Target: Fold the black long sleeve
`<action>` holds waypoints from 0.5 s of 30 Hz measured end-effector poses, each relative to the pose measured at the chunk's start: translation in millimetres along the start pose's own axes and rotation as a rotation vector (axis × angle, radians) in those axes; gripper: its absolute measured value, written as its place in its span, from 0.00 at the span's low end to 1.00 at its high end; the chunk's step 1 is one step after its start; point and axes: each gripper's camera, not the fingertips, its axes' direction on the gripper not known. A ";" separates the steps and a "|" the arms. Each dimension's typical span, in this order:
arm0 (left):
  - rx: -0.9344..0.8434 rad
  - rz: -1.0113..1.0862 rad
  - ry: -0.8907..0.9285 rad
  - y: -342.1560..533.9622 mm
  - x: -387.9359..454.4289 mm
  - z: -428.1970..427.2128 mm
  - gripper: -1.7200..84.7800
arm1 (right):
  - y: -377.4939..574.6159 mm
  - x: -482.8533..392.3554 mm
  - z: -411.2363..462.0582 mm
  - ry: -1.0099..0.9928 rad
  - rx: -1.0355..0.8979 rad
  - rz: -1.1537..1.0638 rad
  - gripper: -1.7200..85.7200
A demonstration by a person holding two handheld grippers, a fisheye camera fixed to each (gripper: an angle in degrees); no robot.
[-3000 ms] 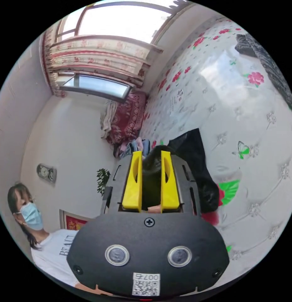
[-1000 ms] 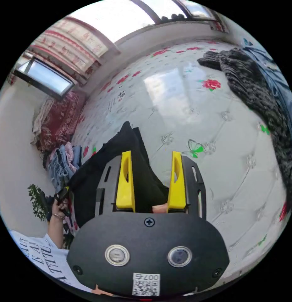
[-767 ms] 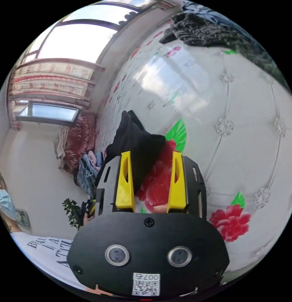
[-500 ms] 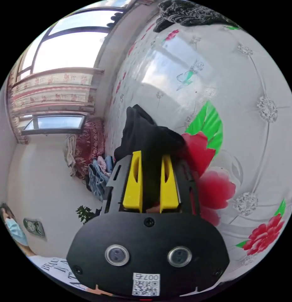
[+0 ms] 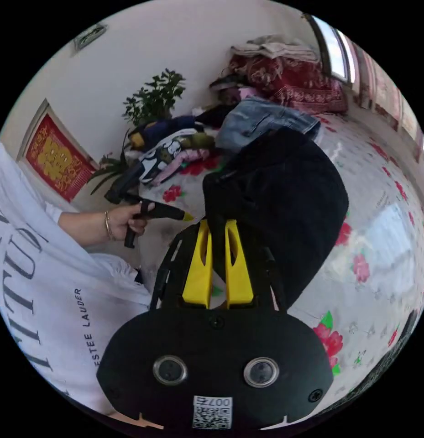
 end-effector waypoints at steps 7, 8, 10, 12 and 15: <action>-0.054 -0.030 0.114 8.6 -23.2 5.2 0.16 | 7.6 43.6 5.9 -0.126 0.017 0.136 0.13; -0.069 -0.021 0.154 10.1 -23.7 6.4 0.17 | 13.6 72.3 -13.1 -0.097 0.080 0.214 0.13; -0.096 -0.002 0.212 10.8 -21.6 11.3 0.19 | 23.1 126.4 -28.9 -0.079 0.114 0.354 0.14; -0.122 0.033 0.254 6.8 -13.9 22.6 0.22 | 31.1 182.3 -30.2 -0.118 0.109 0.496 0.15; -0.186 0.047 0.270 -11.9 -4.4 43.9 0.26 | 34.6 253.2 -11.9 -0.216 0.091 0.644 0.15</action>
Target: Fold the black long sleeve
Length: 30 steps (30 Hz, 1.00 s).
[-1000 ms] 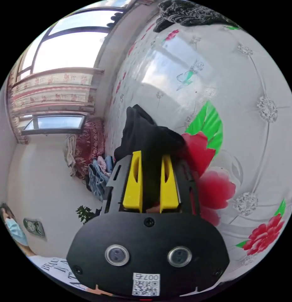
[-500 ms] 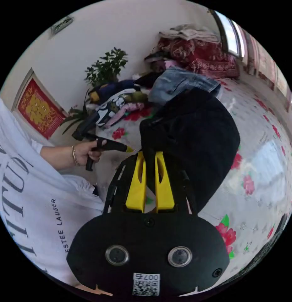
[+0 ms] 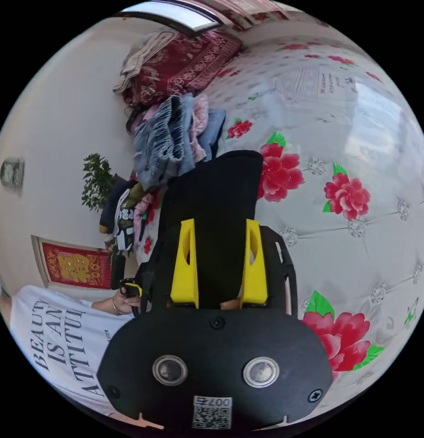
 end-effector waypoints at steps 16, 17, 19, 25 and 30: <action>-0.013 0.067 -0.293 -59.8 5.9 -28.8 0.14 | 110.9 68.2 -13.2 -0.141 0.160 0.270 0.10; -0.017 0.055 -0.309 -59.9 1.3 -36.9 0.15 | 139.2 73.8 -15.1 -0.170 0.150 0.304 0.10; -0.020 0.020 -0.284 -56.4 -5.8 -47.1 0.18 | 169.5 88.7 -21.0 -0.198 0.152 0.360 0.10; -0.054 0.076 -0.263 -47.0 8.6 -25.9 0.23 | 169.6 138.9 -46.7 -0.263 0.301 0.421 0.12; -0.099 0.130 -0.254 -58.3 20.9 10.4 0.11 | 130.9 142.8 -19.0 -0.375 0.177 0.421 0.08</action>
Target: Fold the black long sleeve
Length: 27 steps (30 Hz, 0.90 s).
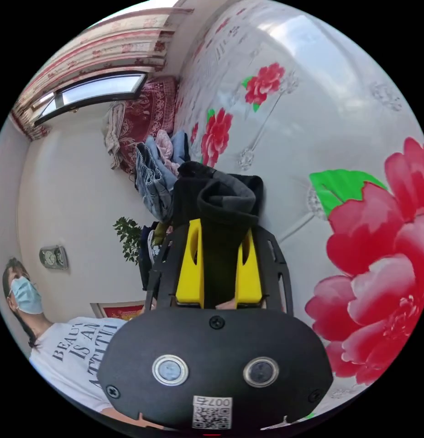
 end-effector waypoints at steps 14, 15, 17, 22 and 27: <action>0.214 0.483 -0.064 -59.9 150.6 -241.0 0.08 | -4.2 -274.7 0.4 -0.283 0.143 -0.589 0.07; 0.231 0.500 -0.149 -78.5 159.7 -260.9 0.09 | -10.0 -282.1 9.6 -0.284 0.156 -0.588 0.07; 0.229 0.466 -0.306 -111.8 159.6 -274.9 0.10 | -35.6 -295.5 55.0 -0.255 0.193 -0.541 0.08; 0.228 0.150 -0.743 -162.6 107.2 -240.4 0.17 | -78.5 -266.5 154.0 0.109 0.074 -0.421 0.09; 0.367 0.294 -0.792 -109.3 125.5 -143.2 0.16 | -79.0 -254.3 181.0 0.308 0.083 -0.521 0.09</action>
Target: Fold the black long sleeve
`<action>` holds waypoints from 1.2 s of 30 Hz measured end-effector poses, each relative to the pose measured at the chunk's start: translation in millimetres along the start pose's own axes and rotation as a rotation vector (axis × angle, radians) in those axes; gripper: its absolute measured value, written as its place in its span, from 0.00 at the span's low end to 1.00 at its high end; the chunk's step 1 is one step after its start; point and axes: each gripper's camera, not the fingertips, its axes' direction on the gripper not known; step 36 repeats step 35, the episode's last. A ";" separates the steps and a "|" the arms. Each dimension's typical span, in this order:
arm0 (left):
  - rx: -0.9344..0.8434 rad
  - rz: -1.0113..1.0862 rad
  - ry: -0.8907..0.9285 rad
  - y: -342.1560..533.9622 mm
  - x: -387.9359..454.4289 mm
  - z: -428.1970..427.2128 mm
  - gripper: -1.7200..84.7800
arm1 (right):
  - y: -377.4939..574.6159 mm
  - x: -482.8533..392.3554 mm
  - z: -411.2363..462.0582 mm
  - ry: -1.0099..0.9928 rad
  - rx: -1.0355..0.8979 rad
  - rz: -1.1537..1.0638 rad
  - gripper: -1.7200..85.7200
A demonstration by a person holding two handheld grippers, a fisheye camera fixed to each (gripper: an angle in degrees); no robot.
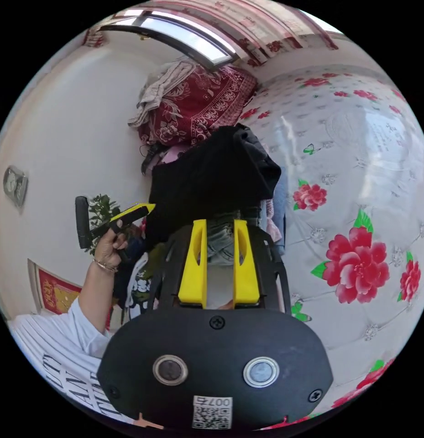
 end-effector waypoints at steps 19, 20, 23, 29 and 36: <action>0.195 -0.033 -0.132 10.0 23.5 66.7 0.12 | -61.9 -35.8 82.7 0.224 0.012 -0.220 0.09; 0.199 -0.036 -0.121 12.5 20.7 63.6 0.12 | -48.9 -28.8 65.0 0.192 0.020 -0.186 0.10; 0.211 -0.074 -0.049 15.9 6.7 52.0 0.13 | 5.0 -3.2 18.6 0.193 0.012 -0.112 0.11; 0.246 -0.048 -0.035 33.7 19.4 -17.5 0.14 | 158.1 90.1 -116.7 0.530 0.011 0.202 0.12; 0.094 0.078 0.083 104.4 103.4 -25.7 0.13 | 281.5 159.9 -306.0 1.066 0.150 0.619 0.12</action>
